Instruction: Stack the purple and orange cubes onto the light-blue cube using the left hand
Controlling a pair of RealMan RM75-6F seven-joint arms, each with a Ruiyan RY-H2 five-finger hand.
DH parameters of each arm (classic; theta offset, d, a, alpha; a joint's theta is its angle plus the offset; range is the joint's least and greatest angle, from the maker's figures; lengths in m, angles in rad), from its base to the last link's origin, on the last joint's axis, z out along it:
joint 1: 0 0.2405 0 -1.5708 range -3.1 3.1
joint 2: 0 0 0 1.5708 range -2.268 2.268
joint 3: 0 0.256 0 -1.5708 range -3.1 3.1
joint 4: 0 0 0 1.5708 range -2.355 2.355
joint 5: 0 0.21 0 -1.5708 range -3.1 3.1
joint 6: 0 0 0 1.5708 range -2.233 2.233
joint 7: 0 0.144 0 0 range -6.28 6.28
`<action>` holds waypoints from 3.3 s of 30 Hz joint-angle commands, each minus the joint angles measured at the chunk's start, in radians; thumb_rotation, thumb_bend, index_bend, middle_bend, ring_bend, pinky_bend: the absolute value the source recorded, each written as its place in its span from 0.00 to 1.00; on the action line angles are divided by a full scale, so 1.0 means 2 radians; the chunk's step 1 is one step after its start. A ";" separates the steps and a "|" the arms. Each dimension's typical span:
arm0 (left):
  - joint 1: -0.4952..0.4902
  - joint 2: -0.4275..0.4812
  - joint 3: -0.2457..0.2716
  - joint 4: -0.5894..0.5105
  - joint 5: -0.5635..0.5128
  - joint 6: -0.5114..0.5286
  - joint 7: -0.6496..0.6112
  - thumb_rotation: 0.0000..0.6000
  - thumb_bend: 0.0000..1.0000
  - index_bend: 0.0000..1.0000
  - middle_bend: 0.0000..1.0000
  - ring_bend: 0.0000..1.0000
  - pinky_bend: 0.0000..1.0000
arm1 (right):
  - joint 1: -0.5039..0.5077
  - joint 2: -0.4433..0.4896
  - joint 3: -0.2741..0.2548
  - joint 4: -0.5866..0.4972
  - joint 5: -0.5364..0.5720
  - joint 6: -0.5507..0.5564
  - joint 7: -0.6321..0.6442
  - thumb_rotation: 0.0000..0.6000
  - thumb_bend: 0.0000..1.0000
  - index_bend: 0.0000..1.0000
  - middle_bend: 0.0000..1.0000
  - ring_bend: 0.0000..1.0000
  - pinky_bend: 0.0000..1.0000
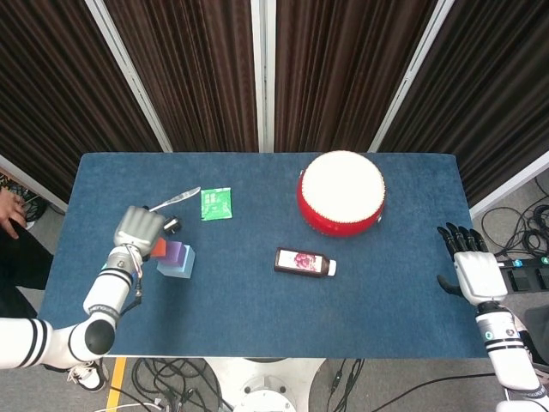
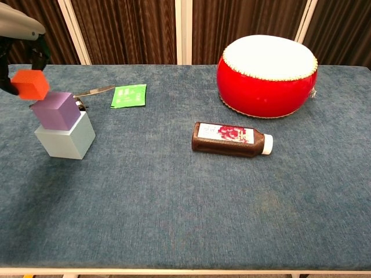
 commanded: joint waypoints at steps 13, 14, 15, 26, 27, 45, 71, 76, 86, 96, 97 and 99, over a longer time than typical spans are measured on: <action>-0.013 -0.026 -0.005 0.010 0.012 -0.003 0.007 1.00 0.25 0.61 0.47 0.30 0.42 | -0.001 -0.002 -0.001 0.008 0.003 -0.003 0.007 1.00 0.20 0.00 0.01 0.00 0.00; -0.013 -0.027 -0.003 0.013 0.012 -0.004 0.008 1.00 0.25 0.61 0.47 0.30 0.42 | -0.001 -0.002 -0.001 0.009 0.003 -0.003 0.008 1.00 0.20 0.00 0.01 0.00 0.00; -0.013 -0.029 -0.002 0.016 0.013 -0.006 0.009 1.00 0.25 0.61 0.47 0.30 0.42 | -0.001 -0.002 -0.001 0.010 0.004 -0.003 0.009 1.00 0.20 0.00 0.01 0.00 0.00; -0.016 -0.020 0.003 0.015 0.015 -0.013 0.007 1.00 0.25 0.61 0.48 0.30 0.41 | -0.003 -0.005 -0.001 0.013 0.007 -0.002 0.010 1.00 0.20 0.00 0.01 0.00 0.00; -0.016 -0.019 0.004 0.014 0.015 -0.014 0.007 1.00 0.25 0.61 0.48 0.30 0.41 | -0.003 -0.005 -0.001 0.012 0.006 -0.002 0.009 1.00 0.20 0.00 0.01 0.00 0.00; -0.015 -0.015 0.011 0.023 0.026 -0.034 -0.009 1.00 0.25 0.61 0.48 0.30 0.41 | -0.004 -0.005 0.001 0.005 0.010 0.001 -0.004 1.00 0.20 0.00 0.01 0.00 0.00; -0.003 0.029 0.019 -0.009 0.070 0.013 -0.019 1.00 0.24 0.38 0.45 0.30 0.40 | -0.004 -0.003 0.001 -0.001 0.008 0.005 -0.006 1.00 0.20 0.00 0.01 0.00 0.00; 0.014 0.034 0.010 -0.024 0.127 0.086 -0.015 1.00 0.21 0.28 0.36 0.28 0.39 | -0.005 -0.002 0.002 -0.001 0.009 0.007 -0.004 1.00 0.20 0.00 0.01 0.00 0.00; 0.101 0.041 -0.003 -0.050 0.309 0.218 -0.096 1.00 0.16 0.22 0.26 0.22 0.34 | -0.011 0.007 0.009 -0.011 -0.001 0.028 0.009 1.00 0.20 0.00 0.01 0.00 0.00; 0.264 -0.038 0.061 -0.005 0.454 0.350 -0.138 1.00 0.14 0.21 0.23 0.20 0.32 | -0.019 0.014 0.007 -0.014 -0.014 0.044 0.020 1.00 0.20 0.00 0.01 0.00 0.00; 0.276 -0.043 0.064 0.000 0.461 0.358 -0.143 1.00 0.14 0.21 0.23 0.20 0.32 | -0.020 0.014 0.007 -0.015 -0.015 0.045 0.020 1.00 0.20 0.00 0.01 0.00 0.00; 0.302 -0.054 0.068 0.008 0.474 0.371 -0.156 1.00 0.14 0.21 0.23 0.20 0.32 | -0.021 0.015 0.006 -0.017 -0.017 0.048 0.020 1.00 0.20 0.00 0.01 0.00 0.00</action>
